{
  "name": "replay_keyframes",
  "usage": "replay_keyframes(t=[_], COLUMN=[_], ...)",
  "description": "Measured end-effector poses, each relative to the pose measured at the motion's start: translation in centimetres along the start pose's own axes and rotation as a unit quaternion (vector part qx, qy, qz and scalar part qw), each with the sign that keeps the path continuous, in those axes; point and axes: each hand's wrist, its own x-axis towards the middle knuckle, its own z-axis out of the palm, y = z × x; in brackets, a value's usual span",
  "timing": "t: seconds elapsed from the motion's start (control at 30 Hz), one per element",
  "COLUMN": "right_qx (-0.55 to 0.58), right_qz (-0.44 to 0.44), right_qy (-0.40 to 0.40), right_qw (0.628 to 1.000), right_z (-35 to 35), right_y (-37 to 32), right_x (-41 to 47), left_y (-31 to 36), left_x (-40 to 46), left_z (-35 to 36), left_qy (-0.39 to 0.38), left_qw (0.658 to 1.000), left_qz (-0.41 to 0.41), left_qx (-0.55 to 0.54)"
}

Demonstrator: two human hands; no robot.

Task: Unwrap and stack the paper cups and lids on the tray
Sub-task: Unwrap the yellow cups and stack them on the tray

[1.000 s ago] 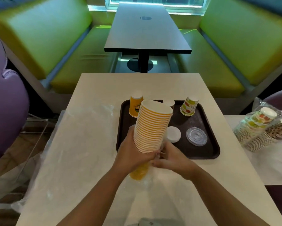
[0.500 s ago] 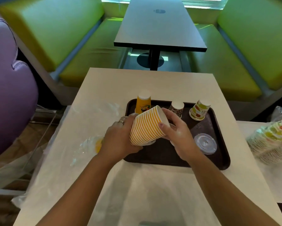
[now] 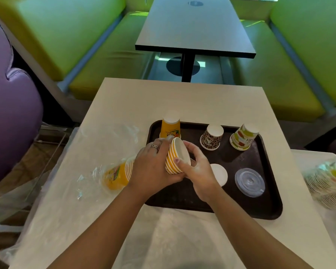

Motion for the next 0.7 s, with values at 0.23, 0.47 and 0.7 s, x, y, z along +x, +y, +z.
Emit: replay_keyframes(t=[0.23, 0.47, 0.7], right_qx=[-0.089, -0.182, -0.414], right_qz=[-0.041, -0.095, -0.32], right_qy=[-0.008, -0.039, -0.093], right_qw=[0.995, 0.978, 0.847], right_z=[-0.6, -1.8, -1.7], right_y=[-0.2, -1.2, -4.0], right_x=[1.9, 3.0, 3.1], left_y=[-1.0, -1.4, -2.0], left_x=[1.0, 1.6, 1.8], left_z=[1.0, 1.3, 1.0], left_qy=[-0.015, -0.026, -0.007], left_qw=[1.0, 0.998, 0.998], left_qz=[-0.026, -0.052, -0.062], left_qx=[0.01, -0.01, -0.018])
